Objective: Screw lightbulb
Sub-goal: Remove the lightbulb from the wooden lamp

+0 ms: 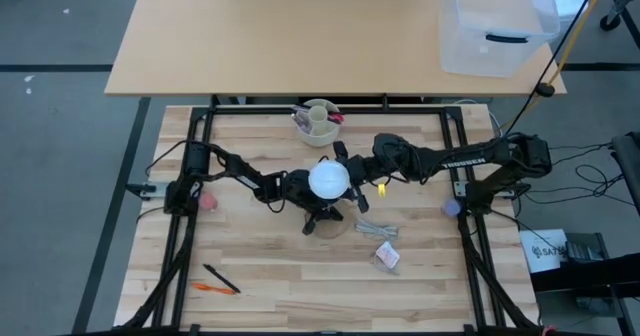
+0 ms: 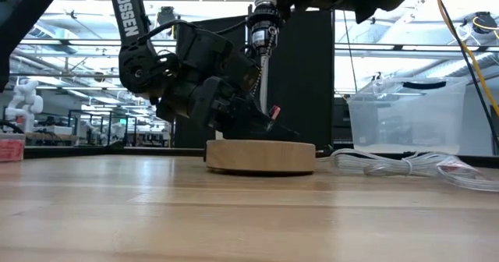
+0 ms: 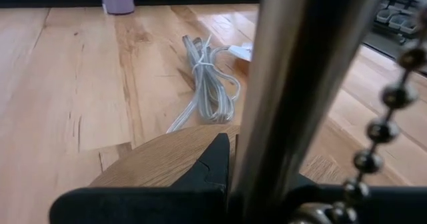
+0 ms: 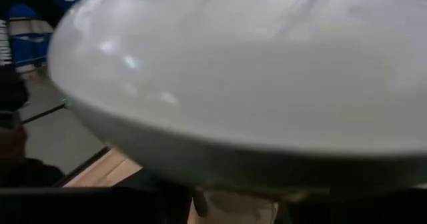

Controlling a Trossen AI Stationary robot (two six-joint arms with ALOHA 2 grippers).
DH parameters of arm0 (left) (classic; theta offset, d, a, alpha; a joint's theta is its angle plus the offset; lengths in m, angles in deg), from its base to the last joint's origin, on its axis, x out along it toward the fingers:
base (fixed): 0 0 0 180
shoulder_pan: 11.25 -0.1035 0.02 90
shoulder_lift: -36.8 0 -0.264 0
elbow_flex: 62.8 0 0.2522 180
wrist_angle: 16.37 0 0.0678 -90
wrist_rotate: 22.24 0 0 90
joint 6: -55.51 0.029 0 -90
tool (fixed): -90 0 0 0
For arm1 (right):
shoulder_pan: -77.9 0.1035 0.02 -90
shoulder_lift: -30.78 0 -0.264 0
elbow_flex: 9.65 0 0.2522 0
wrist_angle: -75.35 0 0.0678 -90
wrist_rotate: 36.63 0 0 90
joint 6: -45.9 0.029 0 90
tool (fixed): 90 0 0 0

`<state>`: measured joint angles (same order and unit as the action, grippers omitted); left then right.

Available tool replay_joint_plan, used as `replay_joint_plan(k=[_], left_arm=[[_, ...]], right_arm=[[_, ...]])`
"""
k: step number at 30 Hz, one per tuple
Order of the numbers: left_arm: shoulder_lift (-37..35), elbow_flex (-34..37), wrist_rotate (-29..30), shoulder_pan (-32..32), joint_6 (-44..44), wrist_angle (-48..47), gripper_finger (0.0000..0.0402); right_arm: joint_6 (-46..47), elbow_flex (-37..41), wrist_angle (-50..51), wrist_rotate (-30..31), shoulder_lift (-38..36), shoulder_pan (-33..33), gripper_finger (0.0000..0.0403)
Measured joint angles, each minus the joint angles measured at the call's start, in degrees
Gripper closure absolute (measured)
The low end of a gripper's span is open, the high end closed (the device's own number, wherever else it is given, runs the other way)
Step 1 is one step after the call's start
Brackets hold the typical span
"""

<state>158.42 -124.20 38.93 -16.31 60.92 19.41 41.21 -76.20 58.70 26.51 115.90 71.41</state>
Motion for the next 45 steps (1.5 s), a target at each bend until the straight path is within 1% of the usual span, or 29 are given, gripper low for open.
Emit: replay_joint_plan(k=[3,11,14,17,20,28,31,33,35,39,40,45], left_arm=[[0.0,0.0,0.3,0.0,-0.4,0.2,0.0384],[0.0,0.0,0.9,0.0,-0.1,0.1,0.0384],[0.0,0.0,1.3,0.3,-0.4,0.1,0.0384],[0.0,0.0,1.4,0.3,-0.4,0.1,0.0384],[0.0,0.0,1.3,0.3,-0.3,0.1,0.0384],[0.0,0.0,1.3,0.3,0.1,0.1,0.0384],[0.0,0.0,1.4,0.3,0.1,0.1,0.0384],[0.0,0.0,2.1,0.3,0.1,0.0,0.0384],[0.0,0.0,2.7,0.3,0.1,0.1,0.0384],[0.0,0.0,4.5,0.4,0.0,0.3,0.0384],[0.0,0.0,5.1,0.4,0.0,0.4,0.0384],[0.0,0.0,9.8,0.7,-0.6,0.9,0.0384]], right_arm=[[0.7,-0.2,1.1,2.3,-0.2,0.7,0.0199],[2.8,-0.5,3.6,3.2,-1.0,2.5,0.0124],[3.3,-0.5,8.4,6.1,-2.7,2.5,0.0113],[3.3,-0.5,13.8,10.1,-5.0,2.8,0.0111],[3.1,-0.5,17.7,12.4,-7.4,3.6,0.0111],[3.3,-0.4,30.8,24.7,-14.4,7.2,0.011],[5.1,-0.4,34.0,29.1,-15.3,9.9,0.011],[6.7,-0.3,35.1,33.9,-14.9,12.2,0.011],[8.2,-0.3,35.3,40.1,-13.8,14.7,0.011],[11.2,-0.3,33.3,54.8,-10.2,19.3,0.011],[11.6,-0.3,32.2,57.3,-9.1,20.2,0.011],[11.6,-0.3,24.1,61.1,-3.8,23.3,0.011]])
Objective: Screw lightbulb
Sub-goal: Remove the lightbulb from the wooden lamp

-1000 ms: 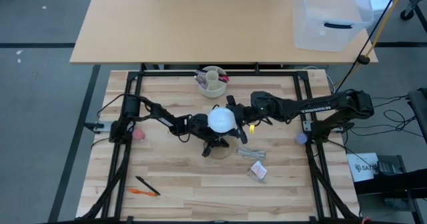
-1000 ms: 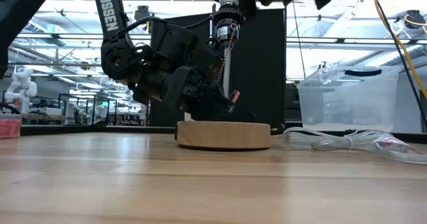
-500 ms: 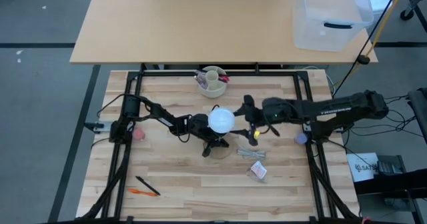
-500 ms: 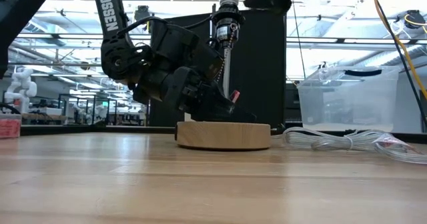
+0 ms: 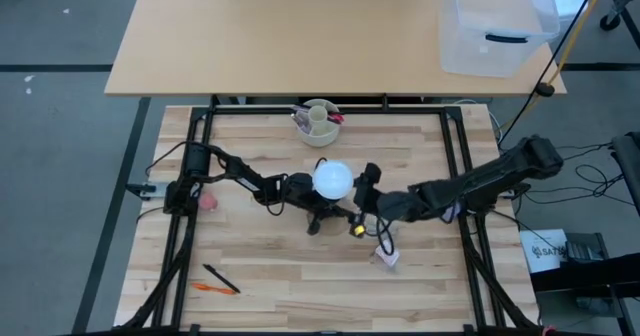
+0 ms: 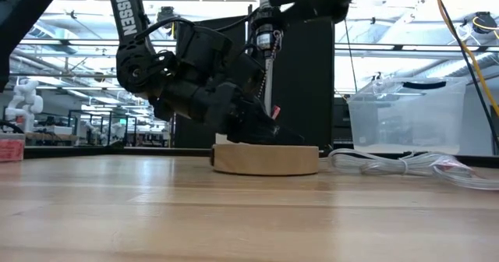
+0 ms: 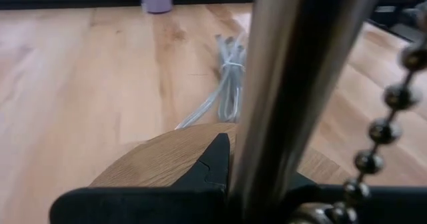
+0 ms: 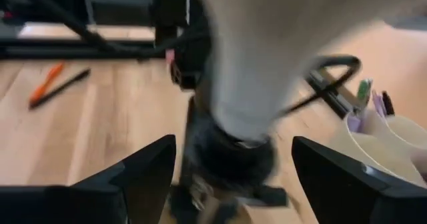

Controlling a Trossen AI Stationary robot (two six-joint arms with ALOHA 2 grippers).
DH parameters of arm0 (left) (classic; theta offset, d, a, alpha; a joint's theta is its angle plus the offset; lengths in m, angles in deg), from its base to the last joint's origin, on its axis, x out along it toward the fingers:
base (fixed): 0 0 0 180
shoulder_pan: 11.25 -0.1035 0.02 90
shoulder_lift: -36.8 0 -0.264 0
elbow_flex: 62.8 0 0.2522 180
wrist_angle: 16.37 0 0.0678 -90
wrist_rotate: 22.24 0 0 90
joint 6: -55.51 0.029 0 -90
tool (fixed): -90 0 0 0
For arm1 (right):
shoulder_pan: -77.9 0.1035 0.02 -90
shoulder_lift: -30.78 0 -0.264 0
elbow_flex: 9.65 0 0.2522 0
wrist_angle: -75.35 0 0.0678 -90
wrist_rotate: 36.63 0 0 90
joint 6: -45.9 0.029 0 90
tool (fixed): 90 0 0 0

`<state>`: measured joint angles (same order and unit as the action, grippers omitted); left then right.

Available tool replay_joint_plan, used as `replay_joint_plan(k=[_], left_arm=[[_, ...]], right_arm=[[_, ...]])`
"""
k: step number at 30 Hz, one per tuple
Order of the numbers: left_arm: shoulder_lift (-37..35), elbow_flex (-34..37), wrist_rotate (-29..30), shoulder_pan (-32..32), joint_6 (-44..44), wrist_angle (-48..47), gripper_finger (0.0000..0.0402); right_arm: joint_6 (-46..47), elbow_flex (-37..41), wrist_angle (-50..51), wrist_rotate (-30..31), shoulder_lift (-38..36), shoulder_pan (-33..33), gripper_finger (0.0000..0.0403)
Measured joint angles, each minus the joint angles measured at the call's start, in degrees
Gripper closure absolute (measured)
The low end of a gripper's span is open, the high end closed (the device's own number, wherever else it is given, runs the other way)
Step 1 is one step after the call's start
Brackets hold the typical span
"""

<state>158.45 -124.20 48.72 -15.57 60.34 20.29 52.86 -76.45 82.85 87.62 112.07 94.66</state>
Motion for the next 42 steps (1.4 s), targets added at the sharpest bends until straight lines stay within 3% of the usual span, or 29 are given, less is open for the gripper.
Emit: replay_joint_plan(k=[6,11,16,23,30,34,42], left_arm=[[0.0,0.0,5.0,0.1,-1.2,0.7,0.0384],[0.0,0.0,8.2,0.1,-2.1,0.8,0.0384],[0.0,0.0,8.8,0.1,-2.2,0.8,0.0384],[0.0,0.0,8.6,0.2,-2.0,0.8,0.0384],[0.0,0.0,7.0,0.3,-1.6,0.8,0.0384],[0.0,-0.1,3.6,0.1,-0.8,0.9,0.0384],[0.0,-0.1,-2.6,0.1,1.0,0.5,0.0384]], right_arm=[[-1.9,0.0,-10.7,13.2,4.7,0.6,0.011],[-7.5,0.0,-22.6,13.9,6.3,0.6,0.011],[-11.7,0.0,-28.3,14.0,6.6,-0.3,0.011],[-12.5,0.0,-29.5,10.6,6.6,-3.2,0.0116],[-10.6,0.1,-28.3,5.7,6.6,-4.2,0.0183],[-10.7,0.1,-27.5,4.7,6.6,-4.3,0.0207],[-12.3,0.1,-25.2,-1.1,5.6,-4.5,0.021]])
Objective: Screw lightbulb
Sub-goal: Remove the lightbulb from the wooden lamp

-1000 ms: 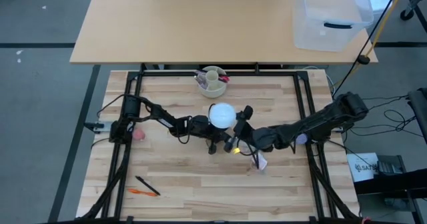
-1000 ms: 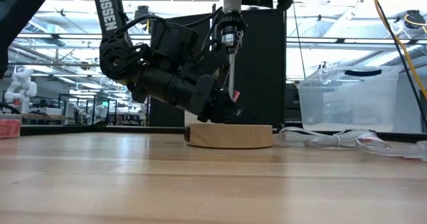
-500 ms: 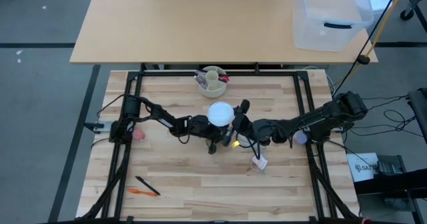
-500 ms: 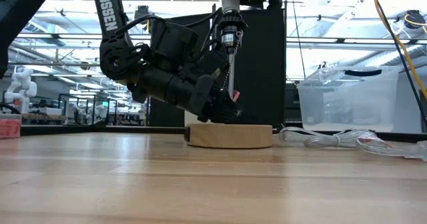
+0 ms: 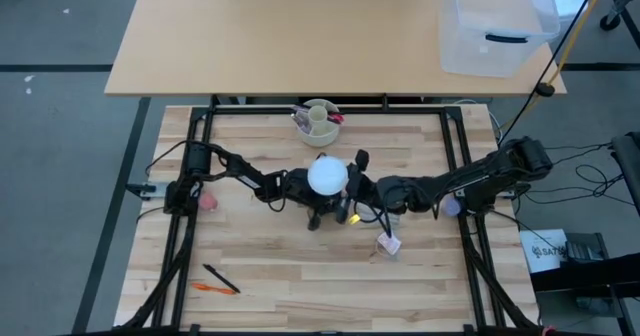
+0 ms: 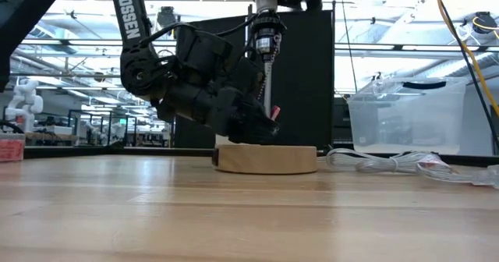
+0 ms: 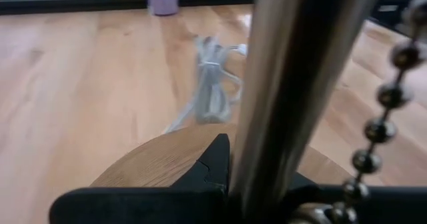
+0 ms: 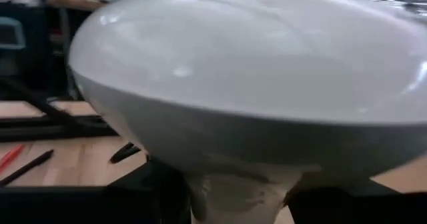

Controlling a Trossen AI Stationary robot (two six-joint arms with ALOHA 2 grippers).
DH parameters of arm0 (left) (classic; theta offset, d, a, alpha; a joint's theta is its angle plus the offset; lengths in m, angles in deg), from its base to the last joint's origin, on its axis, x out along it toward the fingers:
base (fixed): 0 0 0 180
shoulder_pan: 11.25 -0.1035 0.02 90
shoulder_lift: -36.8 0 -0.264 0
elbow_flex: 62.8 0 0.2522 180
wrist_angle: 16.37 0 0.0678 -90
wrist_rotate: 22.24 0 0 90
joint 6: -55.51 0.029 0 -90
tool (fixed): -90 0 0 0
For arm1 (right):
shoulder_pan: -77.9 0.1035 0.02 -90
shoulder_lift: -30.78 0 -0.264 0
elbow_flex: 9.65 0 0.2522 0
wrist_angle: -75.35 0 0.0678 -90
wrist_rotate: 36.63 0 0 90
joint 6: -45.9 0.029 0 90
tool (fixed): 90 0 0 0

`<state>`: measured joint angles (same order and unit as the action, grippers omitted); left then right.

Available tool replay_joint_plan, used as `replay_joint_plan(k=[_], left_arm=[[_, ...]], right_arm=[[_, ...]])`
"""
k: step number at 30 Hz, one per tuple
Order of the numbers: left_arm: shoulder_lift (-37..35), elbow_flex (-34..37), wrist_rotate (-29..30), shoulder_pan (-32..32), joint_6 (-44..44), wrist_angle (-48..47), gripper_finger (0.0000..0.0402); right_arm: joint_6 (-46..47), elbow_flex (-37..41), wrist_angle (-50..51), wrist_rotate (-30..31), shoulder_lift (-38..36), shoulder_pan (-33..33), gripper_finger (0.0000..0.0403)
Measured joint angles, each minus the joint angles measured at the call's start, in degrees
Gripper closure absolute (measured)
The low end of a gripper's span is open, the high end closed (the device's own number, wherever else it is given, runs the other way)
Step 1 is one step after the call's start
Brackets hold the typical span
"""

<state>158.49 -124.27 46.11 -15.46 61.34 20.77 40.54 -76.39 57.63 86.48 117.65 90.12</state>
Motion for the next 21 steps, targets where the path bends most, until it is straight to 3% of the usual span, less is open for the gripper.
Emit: replay_joint_plan(k=[10,21], left_arm=[[0.0,0.0,-6.6,0.0,1.8,-0.5,0.0384],[0.0,0.0,-6.9,-0.1,1.1,-0.8,0.0384]], right_arm=[[-2.2,-0.1,6.2,-16.6,-4.4,-3.7,0.0214],[-4.2,0.0,6.9,-33.3,-5.3,-9.8,0.0214]])
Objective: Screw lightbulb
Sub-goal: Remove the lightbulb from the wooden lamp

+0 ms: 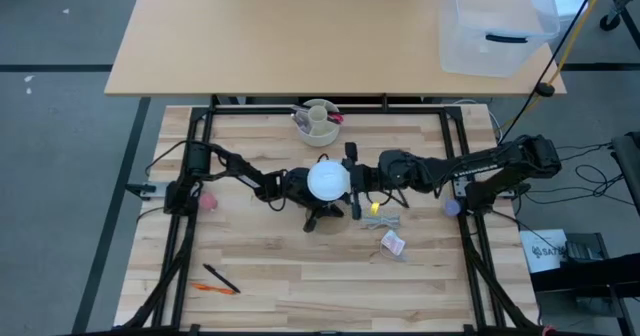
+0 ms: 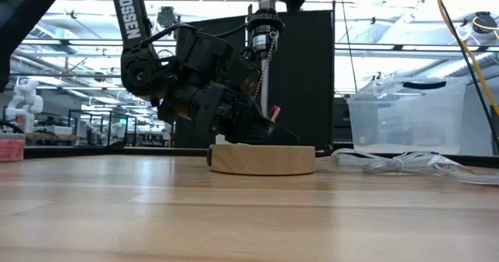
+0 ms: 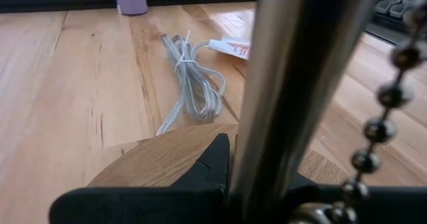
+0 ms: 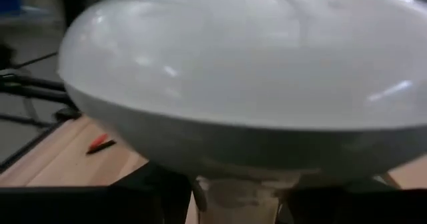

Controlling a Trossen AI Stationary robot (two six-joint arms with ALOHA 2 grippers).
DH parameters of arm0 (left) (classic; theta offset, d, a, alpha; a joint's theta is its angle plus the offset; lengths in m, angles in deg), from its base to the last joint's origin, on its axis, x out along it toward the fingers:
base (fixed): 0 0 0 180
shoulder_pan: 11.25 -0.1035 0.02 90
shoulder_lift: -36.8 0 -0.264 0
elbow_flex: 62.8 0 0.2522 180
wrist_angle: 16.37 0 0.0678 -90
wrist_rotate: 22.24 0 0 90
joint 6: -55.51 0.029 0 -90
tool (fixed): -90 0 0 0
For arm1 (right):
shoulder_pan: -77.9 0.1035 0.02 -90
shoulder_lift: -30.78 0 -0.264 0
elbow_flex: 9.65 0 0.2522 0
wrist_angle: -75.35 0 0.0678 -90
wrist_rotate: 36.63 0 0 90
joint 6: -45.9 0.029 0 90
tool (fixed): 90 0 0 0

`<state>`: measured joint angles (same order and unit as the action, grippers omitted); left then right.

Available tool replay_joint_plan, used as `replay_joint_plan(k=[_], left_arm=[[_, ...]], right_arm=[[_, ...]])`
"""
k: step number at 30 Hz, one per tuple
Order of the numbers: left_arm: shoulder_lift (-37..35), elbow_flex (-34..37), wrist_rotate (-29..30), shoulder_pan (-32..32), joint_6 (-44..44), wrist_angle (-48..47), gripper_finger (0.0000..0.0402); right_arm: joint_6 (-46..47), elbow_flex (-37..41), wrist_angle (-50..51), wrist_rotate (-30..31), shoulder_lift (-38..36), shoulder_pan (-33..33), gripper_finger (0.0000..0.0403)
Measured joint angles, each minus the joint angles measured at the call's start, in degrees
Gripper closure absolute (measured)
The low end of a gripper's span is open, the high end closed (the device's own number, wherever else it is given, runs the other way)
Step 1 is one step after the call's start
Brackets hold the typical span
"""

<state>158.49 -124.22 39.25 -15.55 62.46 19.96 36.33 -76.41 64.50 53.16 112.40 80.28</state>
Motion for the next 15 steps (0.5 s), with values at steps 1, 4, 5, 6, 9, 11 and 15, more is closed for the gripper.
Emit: replay_joint_plan(k=[1,4,5,6,9,11,15], left_arm=[[0.0,0.0,0.1,0.0,-0.1,-0.1,0.0384],[0.0,0.0,0.2,0.0,-0.2,-0.2,0.0384],[0.0,0.0,0.2,0.0,-0.2,-0.3,0.0384],[0.0,0.0,0.3,0.0,-0.2,-0.2,0.0384],[0.0,0.0,0.5,0.0,-0.4,-0.2,0.0384],[0.0,0.0,1.0,0.1,-0.5,-0.2,0.0384],[0.0,0.1,1.6,0.1,-1.1,0.5,0.0384]], right_arm=[[-0.1,0.0,-0.2,-1.7,-0.4,-0.3,0.0214],[-0.2,0.0,-0.4,-5.5,-2.8,-1.1,0.0214],[-0.5,0.0,0.0,-6.1,-3.8,-1.3,0.0214],[-1.0,0.0,0.8,-6.3,-4.9,-1.4,0.0214],[-2.5,0.0,4.1,-6.0,-8.8,-1.8,0.0214],[-3.1,0.0,6.8,-5.6,-11.9,-2.2,0.0214],[-3.1,0.0,15.9,0.7,-17.7,-2.7,0.0214]])
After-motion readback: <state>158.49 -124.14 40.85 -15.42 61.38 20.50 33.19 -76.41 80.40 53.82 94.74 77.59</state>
